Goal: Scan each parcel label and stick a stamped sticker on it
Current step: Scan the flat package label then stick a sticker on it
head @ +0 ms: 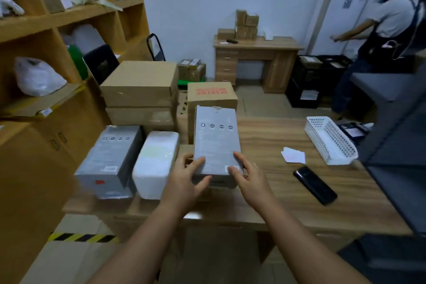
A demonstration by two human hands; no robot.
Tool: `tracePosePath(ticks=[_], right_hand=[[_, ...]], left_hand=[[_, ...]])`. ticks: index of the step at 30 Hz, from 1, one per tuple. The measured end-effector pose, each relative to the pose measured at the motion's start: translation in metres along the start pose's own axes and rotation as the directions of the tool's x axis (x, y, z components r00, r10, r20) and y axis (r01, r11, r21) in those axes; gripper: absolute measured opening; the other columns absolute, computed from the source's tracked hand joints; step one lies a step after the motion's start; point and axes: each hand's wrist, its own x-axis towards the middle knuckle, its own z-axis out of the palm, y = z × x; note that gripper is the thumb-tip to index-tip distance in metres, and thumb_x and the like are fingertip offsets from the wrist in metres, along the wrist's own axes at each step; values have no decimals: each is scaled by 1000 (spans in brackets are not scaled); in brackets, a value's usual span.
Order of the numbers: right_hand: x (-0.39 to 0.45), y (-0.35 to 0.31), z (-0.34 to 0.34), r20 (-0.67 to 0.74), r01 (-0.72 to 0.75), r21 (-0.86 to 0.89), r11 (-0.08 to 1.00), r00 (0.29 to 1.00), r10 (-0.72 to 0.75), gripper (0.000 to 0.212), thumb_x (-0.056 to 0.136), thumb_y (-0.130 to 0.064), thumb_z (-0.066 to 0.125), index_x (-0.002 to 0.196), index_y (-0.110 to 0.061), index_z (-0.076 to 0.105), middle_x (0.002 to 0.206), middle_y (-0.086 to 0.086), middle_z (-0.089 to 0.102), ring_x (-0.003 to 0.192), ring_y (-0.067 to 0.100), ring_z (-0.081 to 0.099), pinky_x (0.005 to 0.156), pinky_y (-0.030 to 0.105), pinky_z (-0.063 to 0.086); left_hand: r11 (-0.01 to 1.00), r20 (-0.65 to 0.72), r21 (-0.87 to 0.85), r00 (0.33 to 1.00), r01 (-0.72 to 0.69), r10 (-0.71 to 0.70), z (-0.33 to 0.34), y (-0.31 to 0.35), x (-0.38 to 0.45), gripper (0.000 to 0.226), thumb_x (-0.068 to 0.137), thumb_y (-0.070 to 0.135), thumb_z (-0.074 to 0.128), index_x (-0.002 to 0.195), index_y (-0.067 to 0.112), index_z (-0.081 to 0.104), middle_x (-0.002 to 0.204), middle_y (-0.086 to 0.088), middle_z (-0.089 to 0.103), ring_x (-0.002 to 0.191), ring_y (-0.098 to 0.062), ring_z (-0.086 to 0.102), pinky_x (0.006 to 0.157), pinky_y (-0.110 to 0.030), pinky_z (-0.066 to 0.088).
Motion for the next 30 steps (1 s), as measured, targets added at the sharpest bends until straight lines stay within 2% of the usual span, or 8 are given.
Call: tracePosePath(ticks=[4,9,14,19,22,24,27,30], right_hand=[[3,49,-34,-25,-127,21,992,992,127,49,99,-32,55,146,-33,42,142,-4,47,122,12,48,100,38,49],[27,98,-45,50,-296,79,952,955,293,49,101,-34,52,147,-36,38,144,-1,44,119,16,48,93,34,48],[60,144,-39,182,-495,206,844,867,464,49,100,-27,53,146,-38,39,147,0,42,122,22,51,100,47,51],[84,179,-43,218,-599,220,770,800,560,50,99,-16,52,145,-32,40,144,1,46,120,24,54,102,47,49],[98,181,-51,-5,-554,101,826,830,557,37,101,-34,49,138,-32,49,136,3,51,113,19,57,88,39,54],[106,173,-60,-76,-473,67,878,875,477,39,100,-41,49,137,-28,51,135,-3,46,114,14,49,77,26,47],[114,164,-70,48,-421,78,904,907,418,50,95,-47,55,141,-29,47,128,-9,37,120,13,44,64,15,40],[117,171,-71,161,-451,49,891,884,439,61,90,-50,63,144,-34,41,130,-11,38,121,15,45,77,25,49]], left_hand=[[999,105,-14,994,37,-35,55,25,2,51,88,24,72,136,22,54,141,7,35,119,1,33,107,-23,36],[1000,206,6,978,28,-29,98,22,32,60,88,24,71,142,22,45,140,9,38,115,2,34,106,-25,40],[995,295,94,955,-34,5,136,2,58,63,88,25,71,144,27,41,147,7,40,131,-11,41,109,-33,42],[988,420,87,904,-129,81,166,-17,78,65,83,25,75,141,26,46,143,4,50,130,-15,47,111,-42,39],[986,391,139,920,-93,32,177,-21,85,74,81,38,75,145,31,39,150,9,38,139,-12,30,120,-39,21],[980,403,196,913,-28,-55,185,-24,89,78,81,46,73,147,38,32,157,12,24,145,-14,16,119,-41,12],[991,443,118,890,60,-107,198,-22,93,81,79,45,76,145,47,30,161,12,11,148,-17,8,121,-47,16],[997,470,55,879,58,-77,206,-14,93,84,79,41,78,141,55,24,163,12,1,148,-14,7,120,-37,16]])
